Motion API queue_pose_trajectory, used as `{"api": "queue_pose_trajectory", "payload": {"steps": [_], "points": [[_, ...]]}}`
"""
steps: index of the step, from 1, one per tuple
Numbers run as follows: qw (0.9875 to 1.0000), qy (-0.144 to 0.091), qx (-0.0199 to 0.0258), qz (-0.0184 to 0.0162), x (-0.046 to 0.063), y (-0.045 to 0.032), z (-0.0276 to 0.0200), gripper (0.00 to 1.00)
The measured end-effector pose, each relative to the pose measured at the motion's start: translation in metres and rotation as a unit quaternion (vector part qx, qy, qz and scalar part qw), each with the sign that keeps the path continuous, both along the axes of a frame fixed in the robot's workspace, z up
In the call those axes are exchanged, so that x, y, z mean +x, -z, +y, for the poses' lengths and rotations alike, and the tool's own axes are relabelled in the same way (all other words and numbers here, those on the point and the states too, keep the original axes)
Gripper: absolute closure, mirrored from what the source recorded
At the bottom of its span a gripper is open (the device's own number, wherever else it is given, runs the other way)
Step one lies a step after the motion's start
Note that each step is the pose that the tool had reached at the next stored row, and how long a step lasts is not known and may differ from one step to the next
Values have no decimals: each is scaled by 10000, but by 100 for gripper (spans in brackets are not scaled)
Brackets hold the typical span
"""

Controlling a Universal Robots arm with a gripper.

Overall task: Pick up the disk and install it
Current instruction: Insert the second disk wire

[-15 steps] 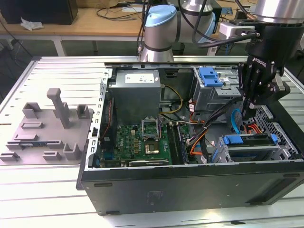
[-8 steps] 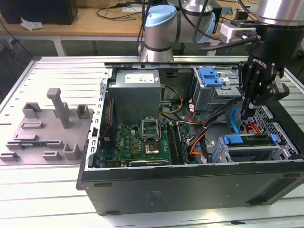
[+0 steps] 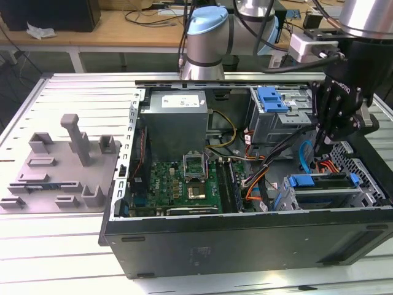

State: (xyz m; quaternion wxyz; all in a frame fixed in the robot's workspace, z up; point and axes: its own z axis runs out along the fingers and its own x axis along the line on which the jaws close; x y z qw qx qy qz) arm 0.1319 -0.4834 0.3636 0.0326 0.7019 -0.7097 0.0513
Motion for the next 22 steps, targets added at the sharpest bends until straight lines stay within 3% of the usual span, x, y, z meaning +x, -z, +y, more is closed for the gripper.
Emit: {"api": "queue_pose_trajectory", "payload": {"steps": [2, 3, 10, 14, 21, 22], "points": [[9999, 0, 107, 0, 16, 0, -28, 84], [9999, 0, 140, 0, 23, 0, -40, 84], [9996, 6, 274, 0, 60, 0, -129, 84], [9992, 12, 389, 0, 85, 0, -197, 84], [9986, 29, 520, -1, 94, 0, -326, 84], [9984, 34, 560, -1, 95, 0, -364, 84]]}}
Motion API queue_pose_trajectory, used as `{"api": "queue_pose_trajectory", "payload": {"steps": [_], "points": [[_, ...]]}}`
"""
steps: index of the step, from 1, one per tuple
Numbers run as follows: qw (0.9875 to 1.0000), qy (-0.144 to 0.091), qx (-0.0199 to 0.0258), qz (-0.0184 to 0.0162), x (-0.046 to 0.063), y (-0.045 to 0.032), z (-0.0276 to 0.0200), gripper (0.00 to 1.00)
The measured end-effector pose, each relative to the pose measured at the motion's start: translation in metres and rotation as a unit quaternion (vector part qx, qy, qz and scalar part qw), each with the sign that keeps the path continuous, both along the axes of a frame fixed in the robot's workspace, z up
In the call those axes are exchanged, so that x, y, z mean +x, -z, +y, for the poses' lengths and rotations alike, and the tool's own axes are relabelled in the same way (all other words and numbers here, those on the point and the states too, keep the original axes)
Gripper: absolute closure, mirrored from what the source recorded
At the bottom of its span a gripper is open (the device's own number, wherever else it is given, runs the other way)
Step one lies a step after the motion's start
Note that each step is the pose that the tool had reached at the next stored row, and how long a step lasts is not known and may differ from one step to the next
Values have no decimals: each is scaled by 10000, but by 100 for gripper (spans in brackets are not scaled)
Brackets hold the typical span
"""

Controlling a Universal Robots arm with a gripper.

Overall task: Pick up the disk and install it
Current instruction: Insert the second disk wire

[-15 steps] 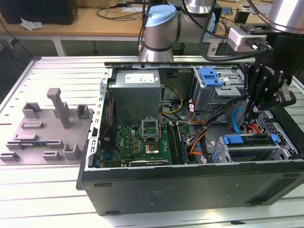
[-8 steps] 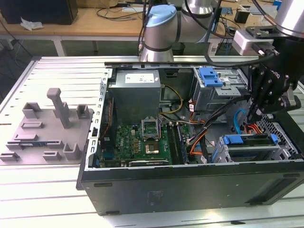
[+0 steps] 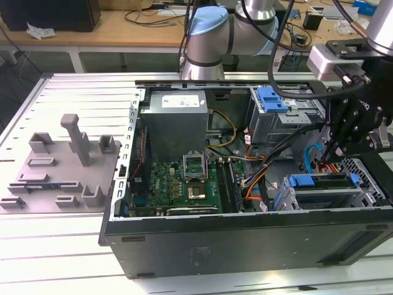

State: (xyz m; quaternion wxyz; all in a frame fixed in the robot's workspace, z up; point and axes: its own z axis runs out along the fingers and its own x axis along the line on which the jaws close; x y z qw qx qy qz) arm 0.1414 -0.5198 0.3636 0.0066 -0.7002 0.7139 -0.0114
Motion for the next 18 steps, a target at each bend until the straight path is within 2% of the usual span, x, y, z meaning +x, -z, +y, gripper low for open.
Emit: {"api": "queue_pose_trajectory", "payload": {"steps": [1, 5, 6, 10, 13, 18], "points": [[10000, 3, 36, 0, 0, 0, -23, 84], [9999, 11, 142, 0, 1, 0, -61, 84], [9998, 15, 187, 0, 0, 0, -83, 84], [9997, 23, 253, 0, 0, 0, -135, 84], [9994, 33, 355, 0, 0, -1, -202, 84], [9991, 49, 419, 0, 0, 0, -235, 84]]}}
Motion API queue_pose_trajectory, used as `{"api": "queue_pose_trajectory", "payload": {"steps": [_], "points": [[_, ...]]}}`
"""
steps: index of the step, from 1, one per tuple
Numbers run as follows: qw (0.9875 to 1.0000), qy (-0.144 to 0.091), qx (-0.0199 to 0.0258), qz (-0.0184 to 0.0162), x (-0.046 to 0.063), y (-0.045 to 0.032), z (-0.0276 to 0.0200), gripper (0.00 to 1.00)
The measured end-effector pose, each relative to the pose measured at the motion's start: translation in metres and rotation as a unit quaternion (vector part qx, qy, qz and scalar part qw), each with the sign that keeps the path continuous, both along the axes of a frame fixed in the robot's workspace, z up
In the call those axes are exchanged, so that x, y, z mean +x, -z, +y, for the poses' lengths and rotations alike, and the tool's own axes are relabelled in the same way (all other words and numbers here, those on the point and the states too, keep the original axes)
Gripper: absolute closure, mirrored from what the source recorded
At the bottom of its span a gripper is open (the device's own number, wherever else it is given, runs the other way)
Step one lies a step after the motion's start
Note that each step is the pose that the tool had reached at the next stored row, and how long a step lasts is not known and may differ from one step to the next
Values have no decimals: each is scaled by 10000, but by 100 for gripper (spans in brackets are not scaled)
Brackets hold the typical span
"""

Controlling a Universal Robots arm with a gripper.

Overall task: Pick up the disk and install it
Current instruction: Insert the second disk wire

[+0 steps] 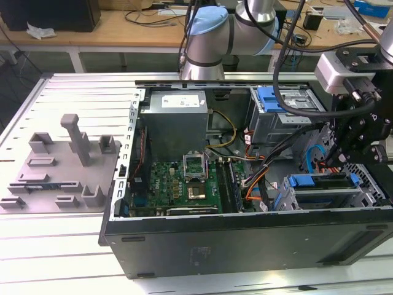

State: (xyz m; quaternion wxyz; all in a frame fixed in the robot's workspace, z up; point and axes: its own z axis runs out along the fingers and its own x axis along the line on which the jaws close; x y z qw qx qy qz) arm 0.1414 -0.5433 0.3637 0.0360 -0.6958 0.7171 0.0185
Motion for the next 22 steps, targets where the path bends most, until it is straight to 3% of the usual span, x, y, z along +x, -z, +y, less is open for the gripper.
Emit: {"api": "queue_pose_trajectory", "payload": {"steps": [5, 22], "points": [[10000, 59, 19, 0, 0, 0, -29, 84], [9999, 161, 19, 0, -2, 11, -48, 84]]}}
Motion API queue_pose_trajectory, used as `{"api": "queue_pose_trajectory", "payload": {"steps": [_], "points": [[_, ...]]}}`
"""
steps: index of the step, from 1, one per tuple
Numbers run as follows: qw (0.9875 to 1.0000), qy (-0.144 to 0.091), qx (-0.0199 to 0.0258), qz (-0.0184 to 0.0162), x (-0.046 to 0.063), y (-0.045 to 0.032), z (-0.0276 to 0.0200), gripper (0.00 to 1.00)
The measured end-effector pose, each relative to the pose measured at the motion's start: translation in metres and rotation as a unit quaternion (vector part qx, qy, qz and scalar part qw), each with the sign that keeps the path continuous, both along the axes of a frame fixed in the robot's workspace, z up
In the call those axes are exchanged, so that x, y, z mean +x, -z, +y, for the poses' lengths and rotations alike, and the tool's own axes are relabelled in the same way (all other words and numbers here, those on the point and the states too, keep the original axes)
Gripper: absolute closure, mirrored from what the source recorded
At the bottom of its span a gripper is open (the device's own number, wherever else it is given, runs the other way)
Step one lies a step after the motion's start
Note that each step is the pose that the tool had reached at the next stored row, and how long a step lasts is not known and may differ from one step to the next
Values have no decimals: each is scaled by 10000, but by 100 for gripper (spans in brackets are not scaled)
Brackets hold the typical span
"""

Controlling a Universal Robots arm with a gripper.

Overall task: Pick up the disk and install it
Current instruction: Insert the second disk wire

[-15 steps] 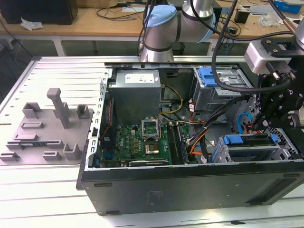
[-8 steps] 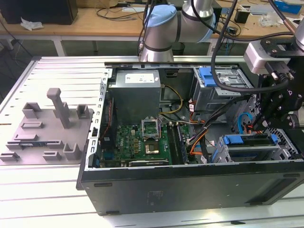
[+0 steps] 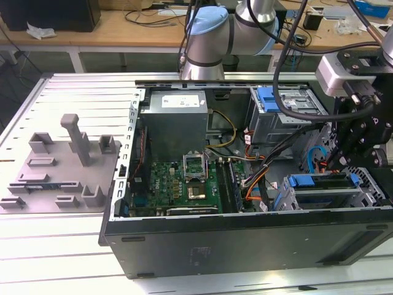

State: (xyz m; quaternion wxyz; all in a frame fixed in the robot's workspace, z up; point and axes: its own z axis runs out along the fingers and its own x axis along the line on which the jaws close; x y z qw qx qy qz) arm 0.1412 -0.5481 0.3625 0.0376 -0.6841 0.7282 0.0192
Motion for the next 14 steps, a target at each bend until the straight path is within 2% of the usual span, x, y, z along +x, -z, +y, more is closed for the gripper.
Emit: {"api": "queue_pose_trajectory", "payload": {"steps": [14], "points": [[10000, 0, 0, 0, -10, 12, -6, 84]]}}
